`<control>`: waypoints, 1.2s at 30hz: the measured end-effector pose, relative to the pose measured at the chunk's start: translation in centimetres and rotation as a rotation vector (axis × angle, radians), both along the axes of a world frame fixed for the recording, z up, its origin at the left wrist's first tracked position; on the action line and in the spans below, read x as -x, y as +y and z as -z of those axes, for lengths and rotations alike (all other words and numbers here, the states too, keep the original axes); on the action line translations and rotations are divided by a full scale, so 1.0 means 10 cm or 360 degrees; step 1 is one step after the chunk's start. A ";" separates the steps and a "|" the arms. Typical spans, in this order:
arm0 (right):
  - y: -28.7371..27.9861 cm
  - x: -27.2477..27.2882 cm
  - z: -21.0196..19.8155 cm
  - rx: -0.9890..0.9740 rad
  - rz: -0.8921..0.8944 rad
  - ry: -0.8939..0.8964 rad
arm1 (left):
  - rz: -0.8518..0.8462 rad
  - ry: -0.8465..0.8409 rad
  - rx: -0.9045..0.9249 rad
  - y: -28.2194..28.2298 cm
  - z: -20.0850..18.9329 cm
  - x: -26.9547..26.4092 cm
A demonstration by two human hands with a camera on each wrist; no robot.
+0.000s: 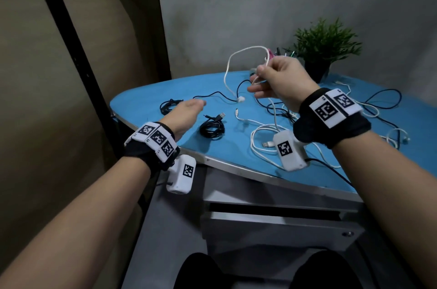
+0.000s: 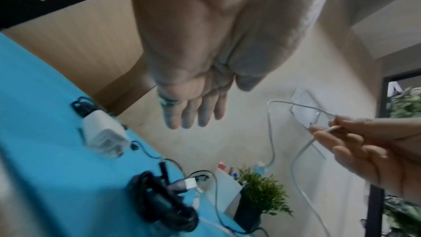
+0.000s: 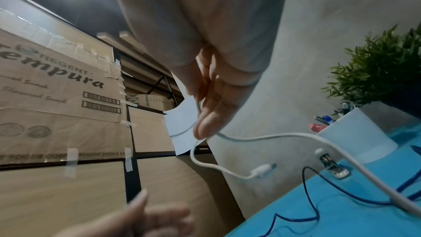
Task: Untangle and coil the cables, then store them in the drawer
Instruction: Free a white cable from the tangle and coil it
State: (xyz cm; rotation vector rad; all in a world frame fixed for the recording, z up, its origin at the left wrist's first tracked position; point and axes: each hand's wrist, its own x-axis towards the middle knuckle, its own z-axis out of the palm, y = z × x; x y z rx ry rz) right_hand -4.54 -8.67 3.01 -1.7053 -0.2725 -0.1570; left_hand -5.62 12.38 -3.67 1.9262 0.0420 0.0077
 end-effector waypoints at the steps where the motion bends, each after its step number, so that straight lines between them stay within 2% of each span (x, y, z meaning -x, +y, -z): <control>1: -0.01 0.03 -0.02 -0.0005 -0.0003 -0.0028 | 0.0011 -0.0066 0.0119 -0.04 -0.06 0.04; 3: -0.01 0.11 -0.04 0.0031 -0.0032 -0.0082 | 0.0060 -0.0217 0.0184 -0.14 -0.19 0.12; 7: -0.05 0.27 -0.07 0.0121 -0.0117 -0.0148 | -0.0001 -0.0512 0.0050 -0.35 -0.44 0.22; 9: -0.10 0.35 -0.10 0.0154 -0.0141 -0.0180 | 0.0012 -0.0574 0.0043 -0.43 -0.51 0.26; 12: -0.21 0.48 -0.14 0.0175 -0.0102 -0.0223 | 0.0140 -0.0567 0.0179 -0.53 -0.59 0.37; 15: -0.38 0.55 -0.17 0.0202 0.0071 -0.0279 | 0.0261 -0.0537 0.0591 -0.59 -0.68 0.49; 17: -0.48 0.58 -0.15 0.0179 0.0173 -0.0271 | 0.0309 -0.0544 0.0768 -0.62 -0.74 0.56; 22: -0.56 0.76 -0.04 -0.0153 0.0116 -0.0149 | 0.0357 -0.0584 0.0812 -0.81 -0.76 0.73; 27: -0.51 1.00 0.20 -0.0279 -0.0136 0.0037 | 0.0503 -0.0542 0.1097 -1.08 -0.72 0.79; 30: -0.52 1.10 0.35 -0.0103 -0.0308 0.0140 | 0.0565 -0.0530 0.1105 -1.20 -0.74 0.78; 32: -0.53 1.18 0.42 -0.0003 -0.0390 0.0094 | 0.0599 -0.0534 0.1043 -1.24 -0.75 0.78; 36: -0.60 1.26 0.48 0.0113 -0.0323 -0.0056 | 0.0635 -0.0473 0.0959 -1.24 -0.75 0.77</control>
